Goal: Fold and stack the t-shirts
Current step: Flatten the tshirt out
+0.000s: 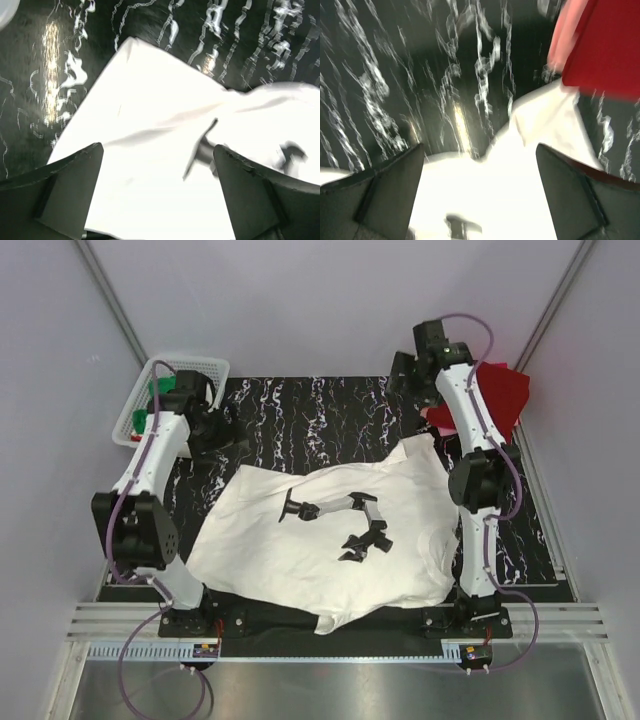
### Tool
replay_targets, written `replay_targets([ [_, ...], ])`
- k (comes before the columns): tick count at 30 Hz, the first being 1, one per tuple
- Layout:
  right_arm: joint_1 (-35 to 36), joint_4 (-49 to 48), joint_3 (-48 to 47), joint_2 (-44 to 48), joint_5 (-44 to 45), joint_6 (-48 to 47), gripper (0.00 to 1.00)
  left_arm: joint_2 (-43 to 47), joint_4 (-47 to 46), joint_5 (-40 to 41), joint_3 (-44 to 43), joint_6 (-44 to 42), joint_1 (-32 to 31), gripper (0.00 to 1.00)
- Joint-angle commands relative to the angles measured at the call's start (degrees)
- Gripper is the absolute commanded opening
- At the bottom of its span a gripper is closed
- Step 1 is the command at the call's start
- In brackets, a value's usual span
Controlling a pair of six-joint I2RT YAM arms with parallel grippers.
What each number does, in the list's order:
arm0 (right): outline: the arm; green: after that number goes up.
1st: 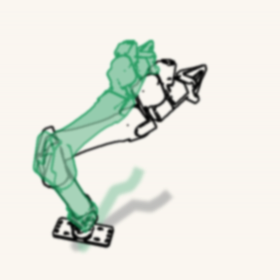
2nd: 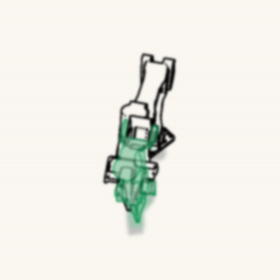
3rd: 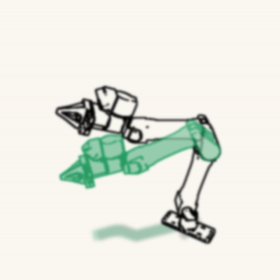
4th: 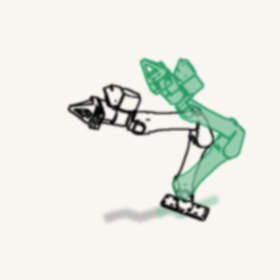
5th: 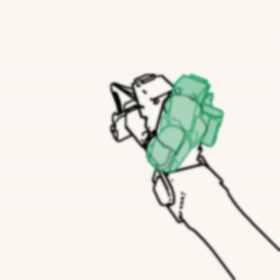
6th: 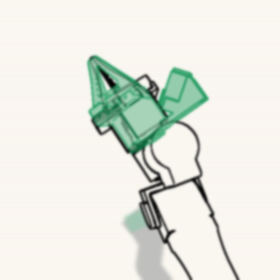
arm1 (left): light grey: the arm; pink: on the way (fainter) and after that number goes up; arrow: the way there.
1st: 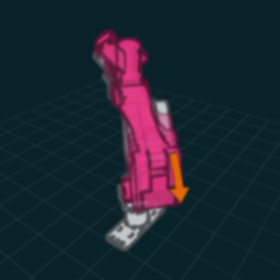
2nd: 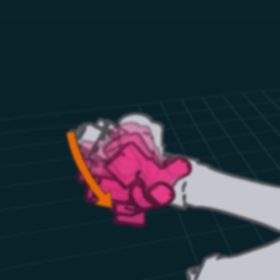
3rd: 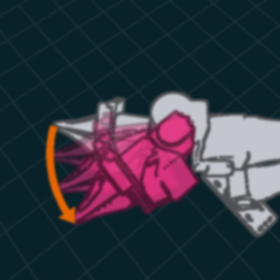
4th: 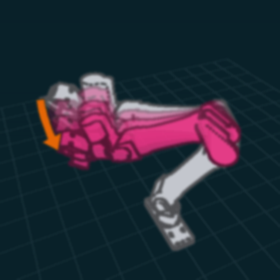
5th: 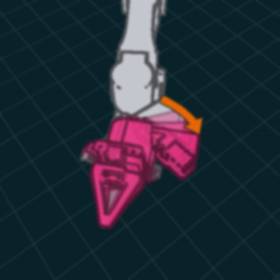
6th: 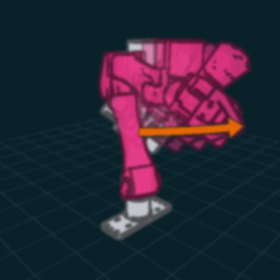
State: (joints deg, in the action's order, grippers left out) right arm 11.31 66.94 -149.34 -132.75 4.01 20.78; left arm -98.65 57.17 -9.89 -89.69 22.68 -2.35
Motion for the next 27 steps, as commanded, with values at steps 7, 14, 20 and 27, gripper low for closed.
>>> replay_targets([
  [7, 1.9, -19.7, 49.2, 47.0, -10.9, 3.0, 1.00, 19.9, -10.2, 0.2, 14.1, 1.6, -0.6, 0.90],
  [14, 4.1, -33.9, 83.0, 69.6, -15.1, 11.9, 1.00, 21.6, -21.1, 2.8, 26.3, 4.4, -0.8, 0.67],
  [20, 4.7, -47.7, 109.9, 83.5, -19.9, 17.5, 1.00, 18.2, -26.3, 6.0, 30.8, 6.3, -2.3, 0.56],
  [27, 5.0, -60.7, 125.3, 89.0, -23.2, 21.1, 1.00, 14.0, -30.6, 7.2, 34.6, 8.3, -3.2, 0.54],
])
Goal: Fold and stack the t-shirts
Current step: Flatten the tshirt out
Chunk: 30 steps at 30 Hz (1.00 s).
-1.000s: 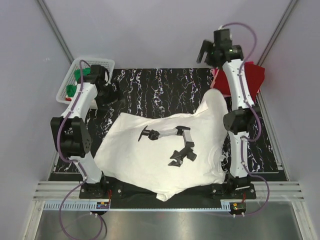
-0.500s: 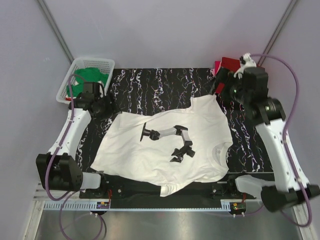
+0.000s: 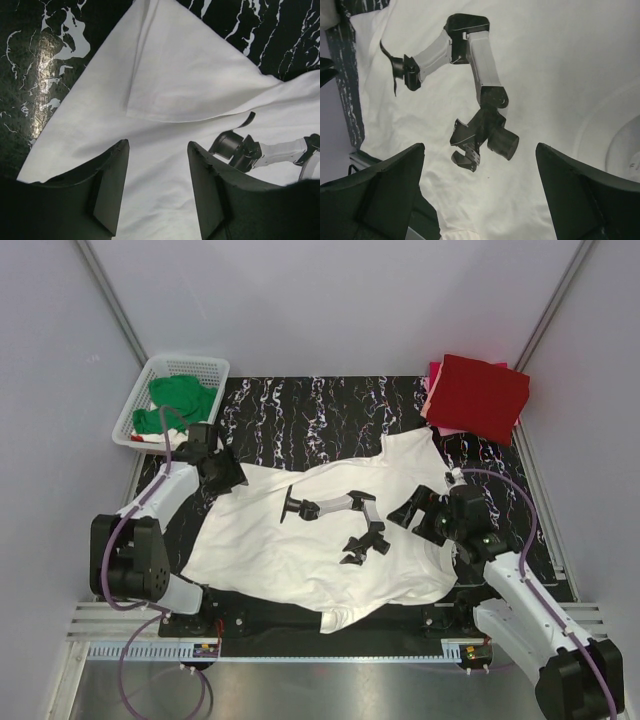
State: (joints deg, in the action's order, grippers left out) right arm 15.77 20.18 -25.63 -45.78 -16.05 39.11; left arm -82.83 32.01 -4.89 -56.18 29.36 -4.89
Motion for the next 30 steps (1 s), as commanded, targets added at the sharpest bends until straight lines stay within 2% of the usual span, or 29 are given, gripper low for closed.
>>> replay_targets([
  [1, 0.7, -15.3, 3.8, 1.9, -3.2, 2.9, 1.00, -2.2, -5.7, 2.4, 1.2, 1.8, -0.9, 0.54],
  [10, 0.6, -19.7, 5.6, -1.2, -4.2, 3.0, 1.00, -6.5, -8.1, 4.8, 1.8, 3.0, -2.5, 0.48],
  [15, 0.6, -21.4, 5.6, -2.6, -4.4, 3.1, 1.00, -8.2, -8.3, 7.6, 2.0, 3.0, -2.5, 0.50],
  [19, 0.6, -21.8, 5.6, -3.3, -4.4, 3.2, 1.00, -8.8, -10.1, 7.7, 3.6, 3.5, -2.5, 0.57],
  [23, 0.6, -21.9, 5.5, -4.0, -4.4, 3.2, 1.00, -9.7, -12.1, 7.6, 4.9, 3.8, -2.6, 0.57],
  [30, 0.6, -22.3, 5.3, -5.0, -4.5, 3.3, 1.00, -10.2, -13.3, 6.9, 5.2, 4.2, -2.8, 0.51],
])
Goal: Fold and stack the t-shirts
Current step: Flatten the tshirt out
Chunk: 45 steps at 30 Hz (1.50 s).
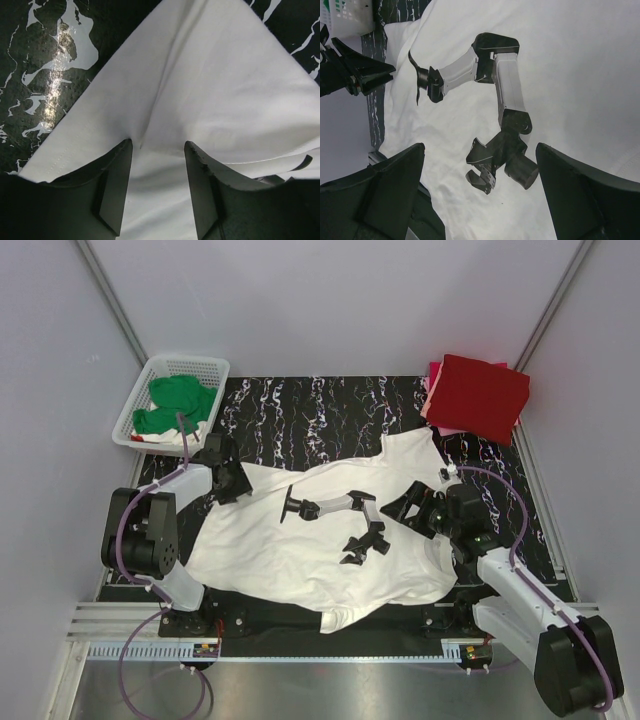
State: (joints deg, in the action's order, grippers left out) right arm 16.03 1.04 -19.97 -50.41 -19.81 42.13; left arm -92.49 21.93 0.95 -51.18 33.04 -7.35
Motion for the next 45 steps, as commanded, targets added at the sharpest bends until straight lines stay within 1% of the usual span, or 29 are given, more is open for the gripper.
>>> replay_targets([
  [1, 0.4, -3.2, -0.4, -0.6, -0.8, 0.1, 1.00, -0.5, -3.3, 1.2, 0.1, 0.5, -0.4, 0.50],
  [5, 0.3, -3.3, -0.4, -0.9, -0.8, 0.2, 1.00, -0.6, -3.1, 1.1, -0.5, 0.5, -0.4, 0.42],
  [7, 0.3, -3.3, -0.4, -1.0, -0.8, 0.2, 1.00, -0.6, -2.8, 1.0, -0.9, 0.5, -0.4, 0.41],
  [11, 0.3, -3.4, -0.4, -1.1, -0.8, 0.2, 1.00, -0.2, -2.1, 1.1, -1.6, 0.5, -0.4, 0.42],
  [13, 0.3, -3.4, -0.5, -1.2, -1.0, 0.2, 1.00, -0.1, -1.5, 1.2, -2.0, 0.4, -0.4, 0.45],
  [16, 0.3, -3.4, -0.5, -1.3, -0.9, 0.1, 1.00, 0.1, -0.9, 1.2, -2.8, 0.4, -0.5, 0.46],
  [26, 0.4, -3.5, -0.6, -1.7, -1.0, 0.1, 1.00, -0.9, 1.0, 0.7, -6.3, 0.2, -0.5, 0.46],
  [32, 0.4, -3.5, -0.6, -1.9, -1.0, 0.2, 1.00, -1.6, 0.9, 0.6, -6.1, 0.0, -0.5, 0.44],
  [33, 0.4, -3.6, -0.6, -2.0, -1.0, 0.1, 1.00, -1.6, 0.7, 0.5, -6.0, -0.1, -0.5, 0.42],
  [36, 0.3, -3.7, -0.7, -2.1, -1.1, 0.1, 1.00, -2.0, 0.1, -0.2, -5.5, -0.1, -0.6, 0.29],
  [37, 0.3, -3.7, -0.7, -2.1, -1.1, 0.1, 1.00, -2.2, -0.2, -0.4, -5.3, -0.1, -0.6, 0.22],
  [39, 0.3, -3.7, -0.6, -2.1, -1.1, 0.1, 1.00, -2.3, -0.4, -0.6, -5.3, -0.3, -0.6, 0.12],
  [40, 0.3, -3.7, -0.6, -2.1, -1.1, 0.2, 1.00, -2.4, -0.5, -0.6, -5.2, -0.3, -0.7, 0.01],
  [45, 0.3, -3.7, -0.6, -2.1, -1.1, 0.2, 1.00, -1.7, -0.3, -0.6, -6.2, -0.5, -0.6, 0.00],
])
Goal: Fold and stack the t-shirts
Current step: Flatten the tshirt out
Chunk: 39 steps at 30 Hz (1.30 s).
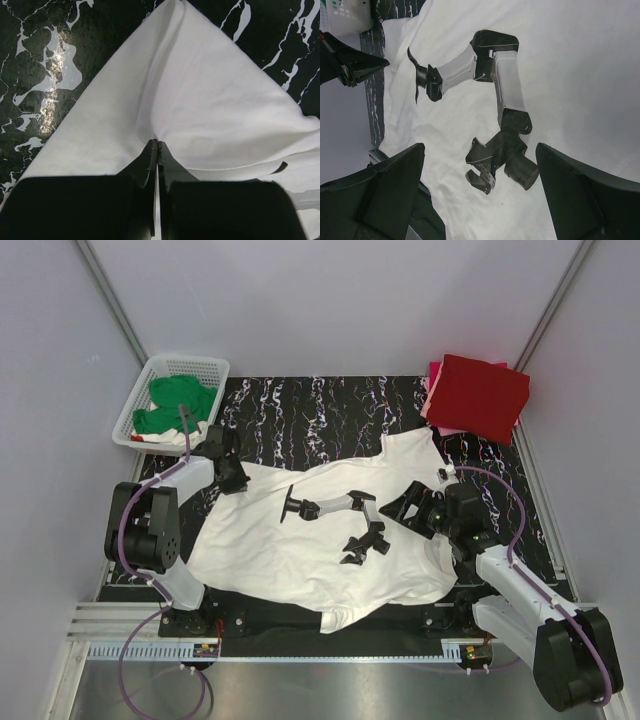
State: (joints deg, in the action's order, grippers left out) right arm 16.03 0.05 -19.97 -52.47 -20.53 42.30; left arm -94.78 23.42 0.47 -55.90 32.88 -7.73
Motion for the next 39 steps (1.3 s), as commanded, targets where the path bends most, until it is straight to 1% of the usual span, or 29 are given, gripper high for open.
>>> replay_targets([
  [1, 0.4, -2.7, -0.6, -0.2, -0.4, 0.1, 1.00, 0.5, -0.8, -0.1, -3.1, -0.5, -0.3, 0.00],
  [3, 0.4, -2.7, -0.6, -0.1, -0.4, 0.1, 1.00, -0.3, 1.5, 0.1, -5.9, -0.5, -0.1, 0.00],
  [5, 0.3, -2.8, -0.6, -0.2, -0.5, 0.1, 1.00, -1.5, 3.2, 0.1, -11.5, -0.6, 0.3, 0.00],
  [8, 0.4, -3.0, -0.5, -0.2, -0.5, 0.1, 1.00, -6.4, 7.0, -0.1, -21.8, -0.7, 1.4, 0.00],
  [9, 0.3, -3.0, -0.5, -0.3, -0.6, 0.2, 1.00, -10.1, 9.4, -0.1, -24.8, -0.7, 1.7, 0.00],
  [10, 0.4, -3.0, -0.6, -0.4, -0.6, 0.2, 1.00, -12.2, 10.3, -0.1, -31.0, -0.7, 2.6, 0.00],
  [11, 0.3, -3.1, -0.5, -0.5, -0.6, 0.1, 1.00, -14.4, 11.4, -1.5, -34.5, -0.7, 3.2, 0.00],
  [12, 0.4, -3.3, -0.6, -0.8, -0.6, 0.3, 1.00, -19.6, 12.7, -2.4, -38.2, -0.5, 3.7, 0.00],
  [13, 0.3, -3.3, -0.6, -1.2, -0.8, 0.2, 1.00, -22.2, 15.7, -2.8, -46.1, -0.1, 4.7, 0.00],
  [15, 0.3, -3.5, -0.9, -1.8, -1.0, 0.1, 1.00, -30.2, 20.4, -3.5, -54.4, 1.1, 5.5, 0.00],
  [16, 0.4, -3.5, -1.0, -2.4, -1.1, 0.1, 0.99, -32.7, 21.7, -3.8, -62.1, 1.7, 6.2, 0.00],
  [17, 0.3, -3.6, -1.0, -2.6, -1.1, 0.1, 1.00, -35.3, 22.8, -4.5, -65.7, 2.7, 6.6, 0.00],
  [18, 0.3, -3.8, -1.0, -2.8, -1.1, 0.1, 1.00, -39.5, 24.3, -6.9, -69.2, 3.1, 6.8, 0.03],
  [19, 0.3, -3.8, -1.0, -3.1, -1.2, 0.1, 1.00, -41.3, 25.3, -7.8, -74.7, 3.5, 7.4, 0.14],
  [20, 0.3, -3.8, -1.0, -3.2, -1.1, 0.1, 0.99, -42.7, 26.4, -8.3, -77.0, 4.6, 7.5, 0.31],
  [21, 0.3, -3.9, -1.0, -3.0, -1.1, 0.3, 1.00, -43.6, 27.0, -8.8, -78.1, 5.1, 7.7, 0.38],
  [22, 0.4, -3.9, -1.0, -3.0, -1.0, 0.2, 1.00, -43.2, 26.9, -9.1, -77.5, 5.3, 7.6, 0.48],
  [23, 0.3, -3.9, -1.0, -3.0, -0.9, 0.3, 1.00, -42.5, 26.5, -9.0, -76.6, 5.5, 7.7, 0.63],
  [26, 0.4, -3.7, -1.2, -2.6, -0.9, 0.5, 1.00, -36.1, 22.8, -8.2, -68.1, 4.5, 7.7, 0.75],
  [27, 0.3, -2.4, -1.7, -2.5, -0.7, 0.4, 1.00, -32.8, 22.0, -7.8, -66.2, 4.0, 7.7, 0.83],
  [29, 0.4, -0.3, -4.9, -1.9, 1.6, -0.2, 1.00, -29.8, 21.8, -7.0, -62.0, 2.5, 7.6, 0.86],
  [30, 0.3, 5.9, -6.9, -1.3, 3.3, -1.9, 1.00, -26.8, 22.0, -6.9, -59.1, 2.0, 7.6, 0.86],
  [32, 0.3, 11.6, -14.2, -1.3, 11.2, -3.4, 1.00, -23.4, 21.3, -5.4, -55.2, 0.3, 7.7, 0.86],
  [33, 0.3, 16.9, -17.0, -2.9, 14.1, -5.3, 1.00, -19.9, 20.0, -5.1, -51.0, -0.1, 7.5, 0.86],
  [34, 0.2, 19.3, -22.9, -4.5, 18.8, -6.3, 1.00, -18.3, 19.4, -5.0, -49.0, -1.1, 7.3, 0.86],
  [35, 0.3, 23.7, -25.9, -6.3, 20.3, -8.6, 1.00, -15.4, 19.0, -4.6, -47.2, -1.4, 7.1, 0.86],
  [36, 0.2, 25.9, -28.9, -11.5, 23.9, -9.5, 1.00, -13.9, 18.3, -4.4, -43.6, -1.8, 6.6, 0.86],
  [37, 0.3, 27.9, -34.3, -14.0, 25.3, -10.1, 1.00, -12.5, 17.7, -4.6, -41.9, -2.7, 6.3, 0.86],
  [39, 0.2, 33.0, -39.2, -22.3, 26.7, -12.1, 1.00, -8.9, 16.8, -4.2, -36.2, -3.2, 5.3, 0.86],
])
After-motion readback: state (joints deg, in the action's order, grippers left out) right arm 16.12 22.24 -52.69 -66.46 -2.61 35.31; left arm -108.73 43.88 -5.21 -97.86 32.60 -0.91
